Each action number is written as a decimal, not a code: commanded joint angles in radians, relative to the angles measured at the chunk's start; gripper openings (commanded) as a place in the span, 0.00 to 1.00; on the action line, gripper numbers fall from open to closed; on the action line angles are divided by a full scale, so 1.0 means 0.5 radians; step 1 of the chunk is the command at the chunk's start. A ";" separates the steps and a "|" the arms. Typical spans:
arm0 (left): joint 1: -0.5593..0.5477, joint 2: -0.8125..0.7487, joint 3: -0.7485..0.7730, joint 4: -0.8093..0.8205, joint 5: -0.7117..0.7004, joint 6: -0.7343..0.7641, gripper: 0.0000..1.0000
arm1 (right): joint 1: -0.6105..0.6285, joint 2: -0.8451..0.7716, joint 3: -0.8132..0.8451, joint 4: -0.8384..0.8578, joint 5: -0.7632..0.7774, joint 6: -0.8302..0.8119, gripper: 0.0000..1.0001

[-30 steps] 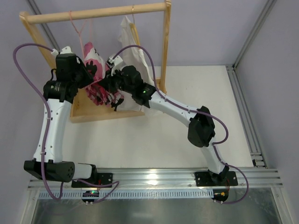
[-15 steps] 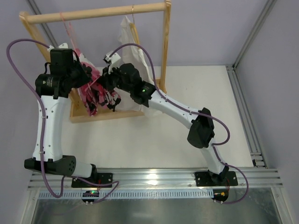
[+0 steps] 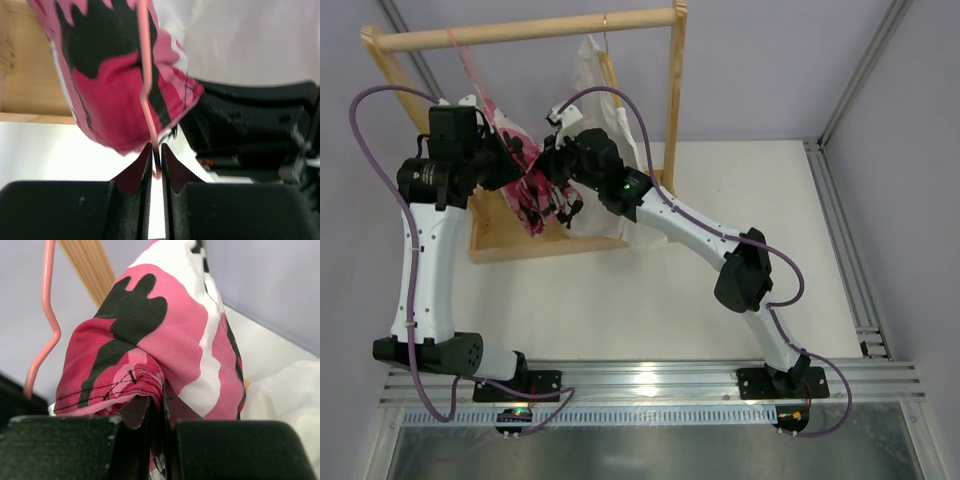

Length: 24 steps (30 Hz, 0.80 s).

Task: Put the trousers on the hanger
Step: Hang the hanger with trousers onto the clothesline

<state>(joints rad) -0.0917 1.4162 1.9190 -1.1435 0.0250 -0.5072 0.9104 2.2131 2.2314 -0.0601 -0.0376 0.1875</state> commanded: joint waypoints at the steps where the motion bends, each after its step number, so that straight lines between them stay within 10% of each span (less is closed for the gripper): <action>1: -0.019 -0.041 -0.034 -0.029 0.251 0.057 0.11 | -0.054 -0.005 0.108 0.154 0.106 -0.001 0.04; 14: -0.019 -0.004 0.009 -0.207 0.107 0.008 0.01 | -0.060 0.084 0.191 0.185 0.198 0.079 0.06; 18: -0.019 -0.031 -0.006 -0.315 -0.304 -0.019 0.01 | -0.057 0.007 0.005 0.203 0.103 0.107 0.28; 24: -0.016 -0.126 0.000 -0.269 -0.406 -0.081 0.44 | -0.029 -0.290 -0.400 0.209 -0.127 0.082 0.50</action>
<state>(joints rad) -0.0975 1.4101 1.8999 -1.2404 -0.1165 -0.5289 0.8909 2.2147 2.0949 -0.0059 -0.0460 0.2371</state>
